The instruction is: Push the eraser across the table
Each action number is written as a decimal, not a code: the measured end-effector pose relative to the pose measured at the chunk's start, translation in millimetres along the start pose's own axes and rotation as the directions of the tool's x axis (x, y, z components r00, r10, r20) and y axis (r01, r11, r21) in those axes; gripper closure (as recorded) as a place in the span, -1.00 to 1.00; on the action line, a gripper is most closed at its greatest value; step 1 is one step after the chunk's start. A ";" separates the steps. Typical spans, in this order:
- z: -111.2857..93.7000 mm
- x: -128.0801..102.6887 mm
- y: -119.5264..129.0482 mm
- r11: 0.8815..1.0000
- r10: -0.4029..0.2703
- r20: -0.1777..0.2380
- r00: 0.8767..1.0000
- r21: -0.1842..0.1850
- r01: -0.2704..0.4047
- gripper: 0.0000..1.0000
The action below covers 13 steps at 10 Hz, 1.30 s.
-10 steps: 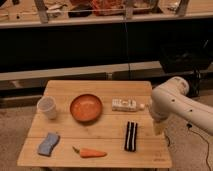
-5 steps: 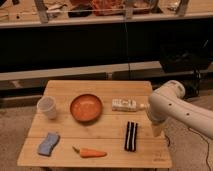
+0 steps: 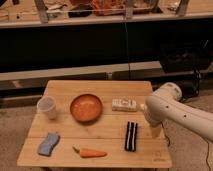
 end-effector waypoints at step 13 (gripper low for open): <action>12.5 -21.2 2.5 0.995 -0.094 0.019 0.995 -0.021 0.095 -0.60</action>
